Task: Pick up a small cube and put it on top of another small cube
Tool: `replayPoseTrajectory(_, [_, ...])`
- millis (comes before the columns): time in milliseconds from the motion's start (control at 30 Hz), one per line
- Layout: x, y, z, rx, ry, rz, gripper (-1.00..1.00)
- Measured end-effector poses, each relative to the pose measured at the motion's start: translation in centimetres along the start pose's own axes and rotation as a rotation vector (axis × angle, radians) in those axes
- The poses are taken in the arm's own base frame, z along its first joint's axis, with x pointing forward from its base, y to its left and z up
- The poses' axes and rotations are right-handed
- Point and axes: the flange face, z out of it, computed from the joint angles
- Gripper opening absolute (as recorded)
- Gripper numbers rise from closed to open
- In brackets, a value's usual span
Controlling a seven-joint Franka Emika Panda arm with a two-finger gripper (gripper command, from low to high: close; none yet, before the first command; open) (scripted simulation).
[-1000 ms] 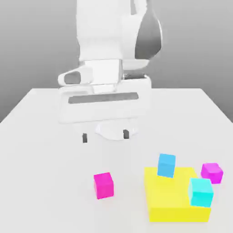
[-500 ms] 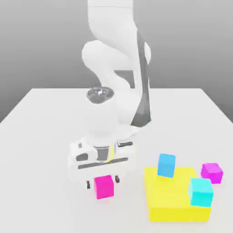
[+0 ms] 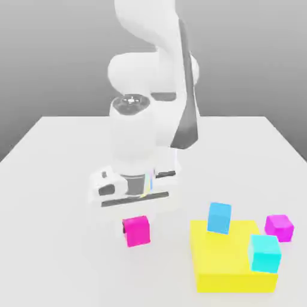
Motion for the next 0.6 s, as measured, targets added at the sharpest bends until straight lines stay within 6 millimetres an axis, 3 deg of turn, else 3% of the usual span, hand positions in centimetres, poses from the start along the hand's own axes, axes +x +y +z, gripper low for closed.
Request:
replayPoseTrajectory(100, [-2.2, -5.5, -2.8, 0.014, -0.011, -0.28, -1.0])
replayPoseTrajectory(300, [-8.3, -13.4, -8.3, 0.001, -0.005, -0.803, -1.0])
replayPoseTrajectory(367, [-9.5, -14.6, -7.6, -0.006, -0.002, -0.892, -1.0])
replayPoseTrajectory(467, [-9.9, -14.9, -4.6, -0.009, -0.001, -0.918, -1.0])
replayPoseTrajectory(500, [-9.9, -14.8, -3.8, -0.01, 0.0, -0.92, 1.0])
replayPoseTrajectory(600, [-9.9, -14.8, -3.8, -0.01, 0.0, -0.92, 1.0])
